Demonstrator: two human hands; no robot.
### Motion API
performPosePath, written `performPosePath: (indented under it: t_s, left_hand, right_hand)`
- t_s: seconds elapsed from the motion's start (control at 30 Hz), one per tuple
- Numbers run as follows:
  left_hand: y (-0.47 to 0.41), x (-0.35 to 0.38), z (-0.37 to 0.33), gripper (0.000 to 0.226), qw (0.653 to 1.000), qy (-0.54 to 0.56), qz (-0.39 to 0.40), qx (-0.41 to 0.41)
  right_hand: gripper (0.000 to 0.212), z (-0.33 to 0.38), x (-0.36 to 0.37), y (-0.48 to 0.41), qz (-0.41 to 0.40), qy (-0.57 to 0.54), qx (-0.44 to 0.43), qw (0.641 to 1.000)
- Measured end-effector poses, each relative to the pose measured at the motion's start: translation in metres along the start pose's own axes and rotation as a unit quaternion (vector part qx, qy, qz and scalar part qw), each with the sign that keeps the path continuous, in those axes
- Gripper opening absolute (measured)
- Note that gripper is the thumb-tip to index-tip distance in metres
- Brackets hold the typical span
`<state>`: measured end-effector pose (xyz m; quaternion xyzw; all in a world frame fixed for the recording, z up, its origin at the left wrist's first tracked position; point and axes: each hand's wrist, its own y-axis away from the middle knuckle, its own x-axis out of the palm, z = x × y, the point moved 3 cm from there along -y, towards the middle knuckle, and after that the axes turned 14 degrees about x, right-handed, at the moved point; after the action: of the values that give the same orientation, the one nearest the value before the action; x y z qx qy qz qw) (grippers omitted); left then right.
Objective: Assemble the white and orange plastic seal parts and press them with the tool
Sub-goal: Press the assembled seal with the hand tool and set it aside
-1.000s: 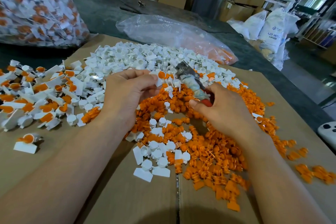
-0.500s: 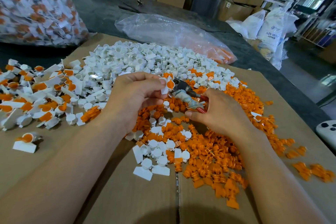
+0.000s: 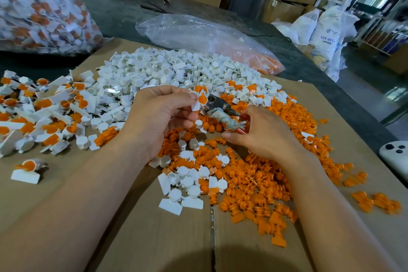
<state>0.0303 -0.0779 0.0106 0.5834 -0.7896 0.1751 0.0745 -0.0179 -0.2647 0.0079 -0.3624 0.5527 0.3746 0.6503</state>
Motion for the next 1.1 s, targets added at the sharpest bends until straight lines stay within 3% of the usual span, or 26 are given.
performPosePath:
  t_s: [0.2, 0.37, 0.43, 0.57, 0.87, 0.97, 1.1]
  left_hand:
    - [0.000, -0.001, -0.001, 0.012, 0.999, 0.040, -0.013, -0.012]
    - [-0.007, -0.009, -0.003, 0.013, 0.985, 0.148, -0.086, -0.015]
    - [-0.011, -0.018, -0.003, 0.022, 0.964, 0.213, -0.159, -0.002]
    - [-0.016, -0.038, -0.009, 0.009, 0.909, 0.303, -0.282, 0.044]
    - [-0.017, -0.066, -0.013, 0.025, 0.824, 0.385, -0.407, 0.088]
    - [-0.017, -0.065, -0.013, 0.019, 0.841, 0.362, -0.394, 0.080]
    - [-0.017, -0.054, -0.012, 0.012, 0.927, 0.187, -0.324, 0.016]
  right_hand:
    - [0.069, 0.001, 0.001, -0.001, 0.005, -0.003, -0.006, 1.000]
    - [0.068, 0.001, 0.001, 0.000, 0.009, 0.004, -0.007, 1.000]
    - [0.071, 0.000, 0.002, 0.000, 0.014, 0.007, -0.005, 1.000]
    - [0.077, 0.000, 0.003, -0.001, 0.032, 0.025, -0.003, 0.999]
    - [0.077, 0.000, 0.002, 0.001, 0.034, 0.028, -0.004, 0.999]
    - [0.076, 0.000, 0.002, 0.001, 0.034, 0.025, -0.003, 0.999]
    - [0.078, -0.001, 0.002, 0.001, 0.035, 0.025, -0.003, 0.999]
